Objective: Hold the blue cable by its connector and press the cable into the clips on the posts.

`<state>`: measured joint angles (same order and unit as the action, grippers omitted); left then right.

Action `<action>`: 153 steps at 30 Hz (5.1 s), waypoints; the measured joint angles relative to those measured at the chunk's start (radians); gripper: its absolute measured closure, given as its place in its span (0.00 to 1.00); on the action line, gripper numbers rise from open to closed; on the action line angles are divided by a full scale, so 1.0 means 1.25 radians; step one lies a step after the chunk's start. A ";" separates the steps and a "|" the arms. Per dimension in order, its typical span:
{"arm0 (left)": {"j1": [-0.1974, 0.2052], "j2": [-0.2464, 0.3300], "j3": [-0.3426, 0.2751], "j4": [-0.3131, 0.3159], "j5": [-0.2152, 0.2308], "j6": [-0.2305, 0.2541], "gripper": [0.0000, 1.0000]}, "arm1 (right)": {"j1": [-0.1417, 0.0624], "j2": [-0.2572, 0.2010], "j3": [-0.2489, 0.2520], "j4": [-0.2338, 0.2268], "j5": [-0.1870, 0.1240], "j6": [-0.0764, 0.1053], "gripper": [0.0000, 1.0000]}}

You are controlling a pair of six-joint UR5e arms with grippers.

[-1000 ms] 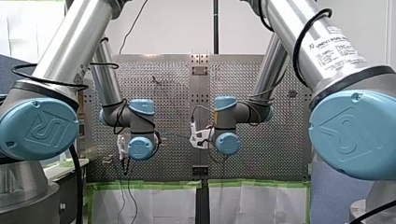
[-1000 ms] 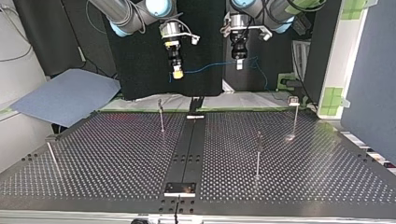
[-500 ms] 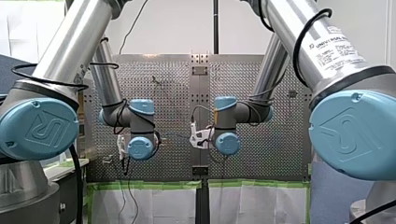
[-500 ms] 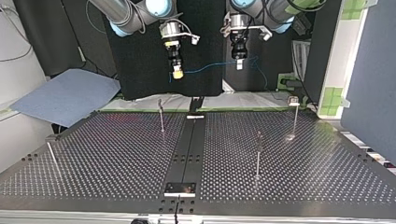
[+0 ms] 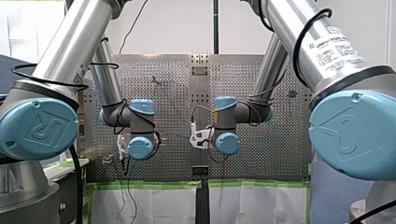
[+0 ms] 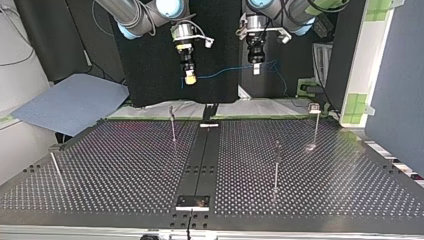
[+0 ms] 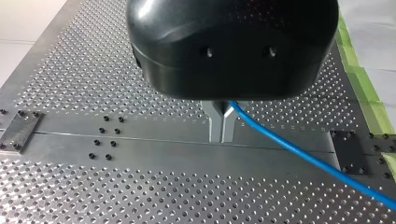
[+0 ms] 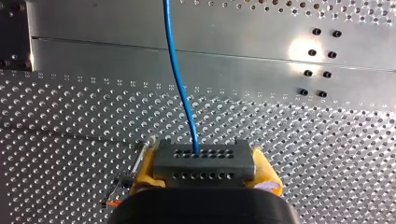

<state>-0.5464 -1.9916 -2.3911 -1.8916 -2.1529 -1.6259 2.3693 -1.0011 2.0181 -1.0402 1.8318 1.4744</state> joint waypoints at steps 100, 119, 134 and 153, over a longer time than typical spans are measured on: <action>0.076 0.150 0.050 -0.312 0.018 0.115 1.00 | -0.012 -0.067 -0.107 0.253 -0.151 0.108 1.00; 0.121 0.284 0.159 -0.463 0.024 0.098 1.00 | -0.009 -0.210 -0.202 0.397 -0.168 0.107 1.00; 0.198 0.375 0.238 -0.581 0.066 0.084 1.00 | -0.011 -0.217 -0.212 0.421 -0.173 0.108 1.00; 0.307 0.418 0.302 -0.729 0.190 0.080 1.00 | -0.010 -0.191 -0.317 0.480 -0.184 0.112 1.00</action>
<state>-0.1626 -1.4691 -2.0140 -2.8026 -1.9149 -1.5265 2.3574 -1.2401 1.6215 -0.4403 1.6022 1.6143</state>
